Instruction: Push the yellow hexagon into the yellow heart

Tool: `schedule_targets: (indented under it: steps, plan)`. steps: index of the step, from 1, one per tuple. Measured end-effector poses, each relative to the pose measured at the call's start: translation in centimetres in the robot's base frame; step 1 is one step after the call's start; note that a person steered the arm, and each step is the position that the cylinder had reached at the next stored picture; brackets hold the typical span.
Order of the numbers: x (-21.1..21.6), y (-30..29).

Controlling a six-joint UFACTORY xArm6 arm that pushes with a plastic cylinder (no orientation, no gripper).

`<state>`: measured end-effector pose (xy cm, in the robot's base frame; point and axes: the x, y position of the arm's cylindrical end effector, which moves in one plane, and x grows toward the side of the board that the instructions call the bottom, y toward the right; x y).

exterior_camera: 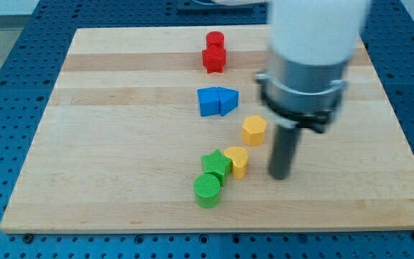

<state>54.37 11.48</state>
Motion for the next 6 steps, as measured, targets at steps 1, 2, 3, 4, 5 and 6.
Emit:
schedule_targets:
  steps: [1,2,3,4,5,6]
  plan:
    - [-5.6,4.7]
    - [-11.1,5.5]
    - [-10.9,1.4]
    - [-9.3,-4.0]
    - [-9.1,-5.7]
    - [-9.1,-7.6]
